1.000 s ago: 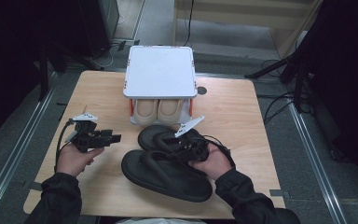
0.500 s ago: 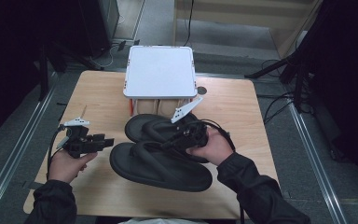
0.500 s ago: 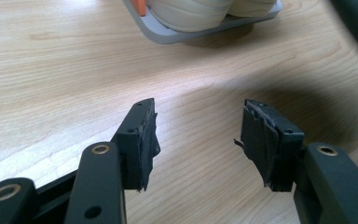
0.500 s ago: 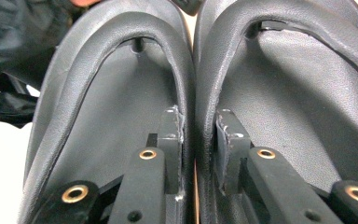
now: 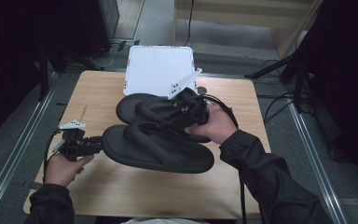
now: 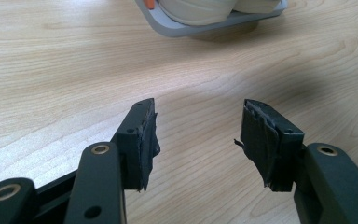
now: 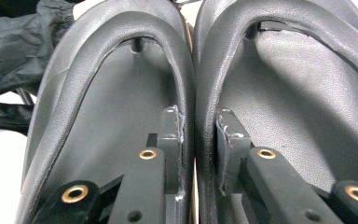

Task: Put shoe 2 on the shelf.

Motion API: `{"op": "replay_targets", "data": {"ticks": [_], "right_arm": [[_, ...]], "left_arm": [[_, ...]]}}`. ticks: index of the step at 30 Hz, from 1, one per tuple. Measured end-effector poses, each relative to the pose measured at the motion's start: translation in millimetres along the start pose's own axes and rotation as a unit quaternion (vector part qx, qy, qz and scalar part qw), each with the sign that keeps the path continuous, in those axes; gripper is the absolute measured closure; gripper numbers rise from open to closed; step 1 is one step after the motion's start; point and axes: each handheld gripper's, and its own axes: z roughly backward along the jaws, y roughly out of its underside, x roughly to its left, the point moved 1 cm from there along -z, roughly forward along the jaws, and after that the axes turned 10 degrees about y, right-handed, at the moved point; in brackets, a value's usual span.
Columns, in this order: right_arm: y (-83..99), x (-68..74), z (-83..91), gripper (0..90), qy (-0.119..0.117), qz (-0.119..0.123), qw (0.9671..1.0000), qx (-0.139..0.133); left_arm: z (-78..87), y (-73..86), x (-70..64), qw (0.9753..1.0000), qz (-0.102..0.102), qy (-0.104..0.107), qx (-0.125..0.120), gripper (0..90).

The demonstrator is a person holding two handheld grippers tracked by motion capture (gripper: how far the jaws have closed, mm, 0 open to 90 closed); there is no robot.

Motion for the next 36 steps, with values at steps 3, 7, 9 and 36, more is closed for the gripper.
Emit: {"op": "replay_targets", "data": {"ticks": [3,7,9,36], "right_arm": [[-10.8,-3.4,3.1,75.7,0.012,0.000,0.9999,0.006],[-24.4,-12.7,0.8,75.8,0.036,-0.015,0.9991,0.016],[-30.8,-19.1,-1.3,75.8,0.051,-0.028,0.9982,0.017],[-88.4,-136.6,-54.2,75.7,0.289,-0.275,0.9169,0.003]], "left_arm": [[-0.2,0.3,-0.2,1.0000,-0.001,-0.001,-0.001,46.0],[-0.7,0.1,-0.5,1.0000,-0.004,0.000,0.004,46.1],[-1.5,-0.1,-1.3,1.0000,-0.004,0.001,0.005,46.1],[-4.5,-1.7,-1.7,0.9999,-0.009,0.013,0.006,46.6]]}}
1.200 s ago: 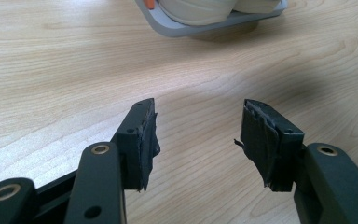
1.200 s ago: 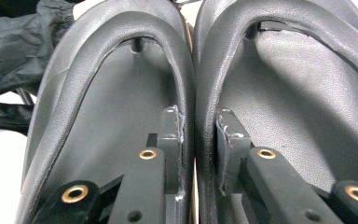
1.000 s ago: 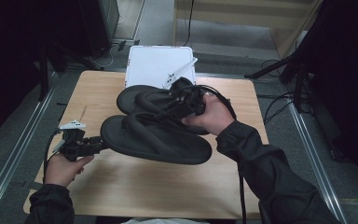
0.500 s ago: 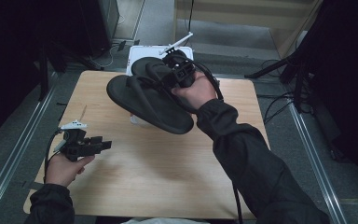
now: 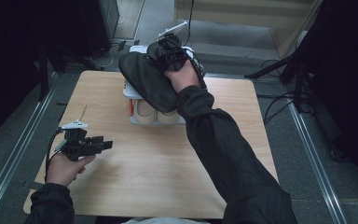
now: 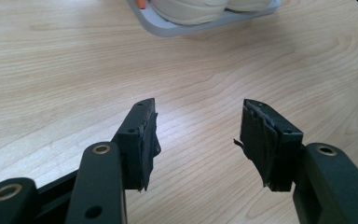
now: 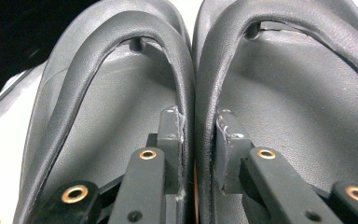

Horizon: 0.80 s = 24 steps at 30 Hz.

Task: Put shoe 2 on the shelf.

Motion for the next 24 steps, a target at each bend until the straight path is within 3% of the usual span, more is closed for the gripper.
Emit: {"op": "replay_targets", "data": {"ticks": [4,8,12,16,21,24], "right_arm": [[-8.4,0.2,-12.3,75.6,0.038,-0.052,0.9979,0.002],[-13.3,1.2,-18.3,75.5,0.053,-0.095,0.9941,0.005],[-16.7,0.3,-22.4,75.5,0.072,-0.125,0.9895,-0.003],[-17.5,0.1,-25.6,75.5,0.094,-0.159,0.9826,-0.015],[-18.4,1.6,-29.3,75.4,0.105,-0.191,0.9757,-0.022],[-18.7,1.7,-30.3,74.7,0.104,-0.201,0.9737,-0.026]], "left_arm": [[-2.6,-0.5,-1.7,1.0000,-0.003,0.004,0.007,46.5],[-3.1,-0.6,-1.8,1.0000,-0.003,0.004,0.007,46.4],[-4.1,-0.7,-2.6,0.9999,-0.005,0.006,0.007,46.4],[-5.5,-0.9,-3.3,0.9999,-0.005,0.008,0.008,46.3],[-5.5,-0.8,-3.7,0.9999,-0.008,0.010,0.011,46.3],[-5.8,-1.1,-3.2,0.9998,-0.007,0.011,0.012,46.3]]}}
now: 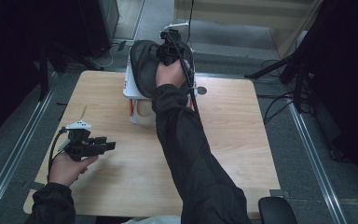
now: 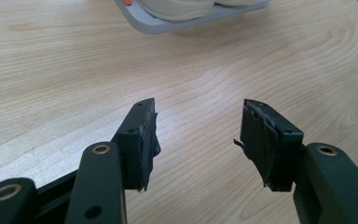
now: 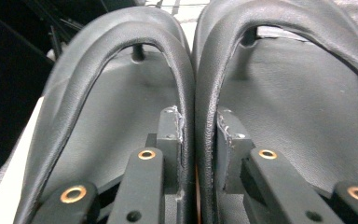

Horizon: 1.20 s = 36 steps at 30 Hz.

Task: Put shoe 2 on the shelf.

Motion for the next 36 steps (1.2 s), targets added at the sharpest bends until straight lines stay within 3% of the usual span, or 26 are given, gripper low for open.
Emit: {"op": "replay_targets", "data": {"ticks": [13,18,30,36], "right_arm": [[-0.8,0.8,-2.8,74.3,-0.003,-0.009,1.0000,-0.001],[0.2,1.1,-3.2,63.0,-0.020,-0.006,0.9997,-0.012],[-0.6,-0.7,-0.2,59.0,-0.028,0.003,0.9996,-0.010],[0.5,-0.9,-0.6,57.3,-0.027,0.029,0.9992,-0.010]], "left_arm": [[-1.0,-0.2,-0.9,1.0000,-0.002,-0.001,0.000,46.3],[-1.4,-0.4,-1.2,1.0000,-0.002,0.000,-0.001,46.2],[-3.0,-0.7,-1.2,1.0000,-0.004,0.001,0.002,46.0],[-5.0,-1.1,-1.6,1.0000,-0.005,0.002,0.006,45.9]]}}
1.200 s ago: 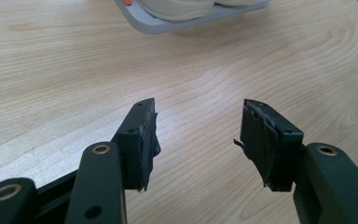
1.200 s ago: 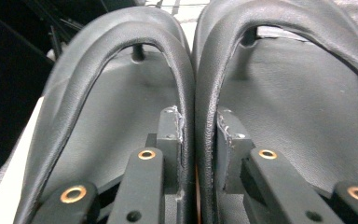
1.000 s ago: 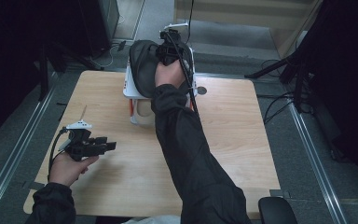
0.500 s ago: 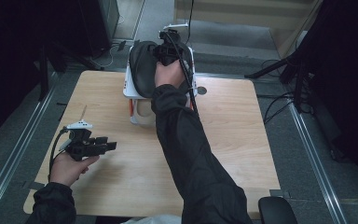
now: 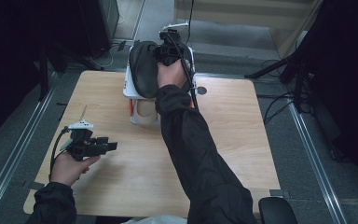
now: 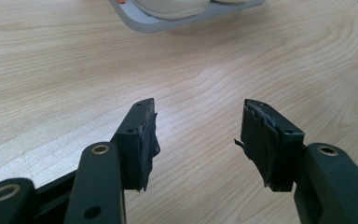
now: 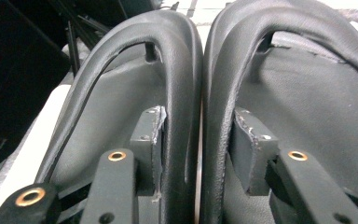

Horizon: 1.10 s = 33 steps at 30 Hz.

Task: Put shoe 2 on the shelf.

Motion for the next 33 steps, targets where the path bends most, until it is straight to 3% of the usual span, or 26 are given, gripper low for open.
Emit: {"op": "replay_targets", "data": {"ticks": [5,8,19,27,33], "right_arm": [[2.0,-0.5,3.9,51.6,-0.018,-0.006,0.9998,0.001],[5.9,-0.6,9.2,50.8,-0.019,0.016,0.9997,-0.003],[15.5,-12.5,26.6,51.8,-0.059,0.039,0.9974,0.009],[25.8,-18.1,42.0,52.3,-0.092,0.075,0.9928,0.018],[37.5,-19.9,60.2,52.6,-0.119,0.099,0.9879,0.007]], "left_arm": [[1.0,-0.2,0.7,1.0000,0.000,-0.001,-0.001,45.9],[0.4,0.0,1.0,1.0000,0.001,-0.003,-0.002,45.9],[-0.9,-0.3,0.1,1.0000,-0.001,-0.002,0.002,45.7],[-4.5,-1.6,-0.8,1.0000,-0.001,0.000,0.007,45.5],[-6.0,-2.1,-0.5,0.9999,-0.003,0.000,0.013,45.2]]}}
